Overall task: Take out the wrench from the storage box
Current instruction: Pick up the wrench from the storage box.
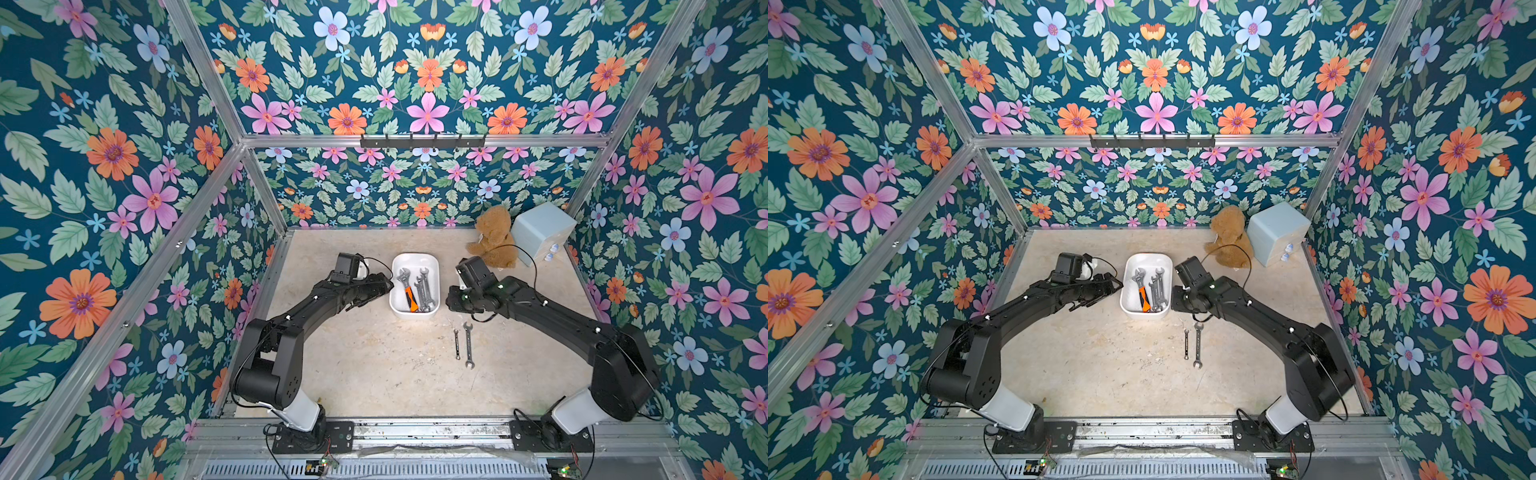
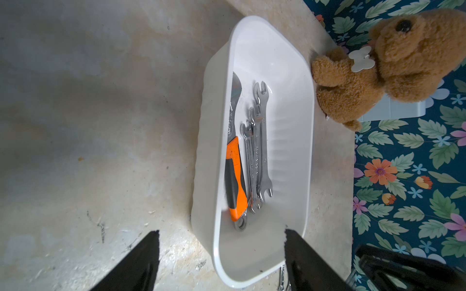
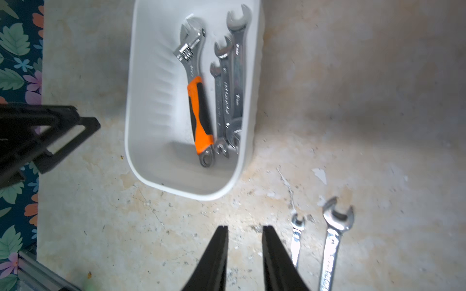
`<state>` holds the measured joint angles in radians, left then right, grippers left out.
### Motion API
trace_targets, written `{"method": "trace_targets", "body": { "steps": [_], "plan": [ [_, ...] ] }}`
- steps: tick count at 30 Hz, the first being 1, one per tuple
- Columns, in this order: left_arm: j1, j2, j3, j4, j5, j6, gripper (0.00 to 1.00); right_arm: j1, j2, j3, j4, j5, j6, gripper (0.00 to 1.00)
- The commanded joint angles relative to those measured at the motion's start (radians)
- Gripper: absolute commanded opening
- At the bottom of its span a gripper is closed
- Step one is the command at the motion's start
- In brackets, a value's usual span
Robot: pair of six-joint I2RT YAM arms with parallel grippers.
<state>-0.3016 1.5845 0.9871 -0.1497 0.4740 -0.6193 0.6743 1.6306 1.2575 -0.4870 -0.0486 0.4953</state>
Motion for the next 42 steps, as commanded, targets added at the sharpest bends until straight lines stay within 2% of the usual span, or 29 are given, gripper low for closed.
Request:
{"method": "trace_targets", "body": {
  "steps": [1,10,19,30,42],
  "plan": [
    [0.002,-0.013,0.015,-0.054,-0.032,0.045,0.81,0.019,0.126,0.141,-0.054,0.007,-0.055,0.30],
    [0.031,-0.033,0.022,-0.117,-0.096,0.101,0.81,0.045,0.481,0.545,-0.190,0.028,-0.103,0.30],
    [0.045,-0.023,0.010,-0.090,-0.077,0.098,0.81,0.071,0.692,0.794,-0.315,0.030,-0.118,0.34],
    [0.052,-0.035,-0.007,-0.072,-0.057,0.087,0.82,0.074,0.829,0.958,-0.384,0.099,-0.136,0.35],
    [0.058,-0.039,-0.010,-0.059,-0.033,0.078,0.82,0.088,0.911,1.034,-0.423,0.151,-0.147,0.36]
  ]
}}
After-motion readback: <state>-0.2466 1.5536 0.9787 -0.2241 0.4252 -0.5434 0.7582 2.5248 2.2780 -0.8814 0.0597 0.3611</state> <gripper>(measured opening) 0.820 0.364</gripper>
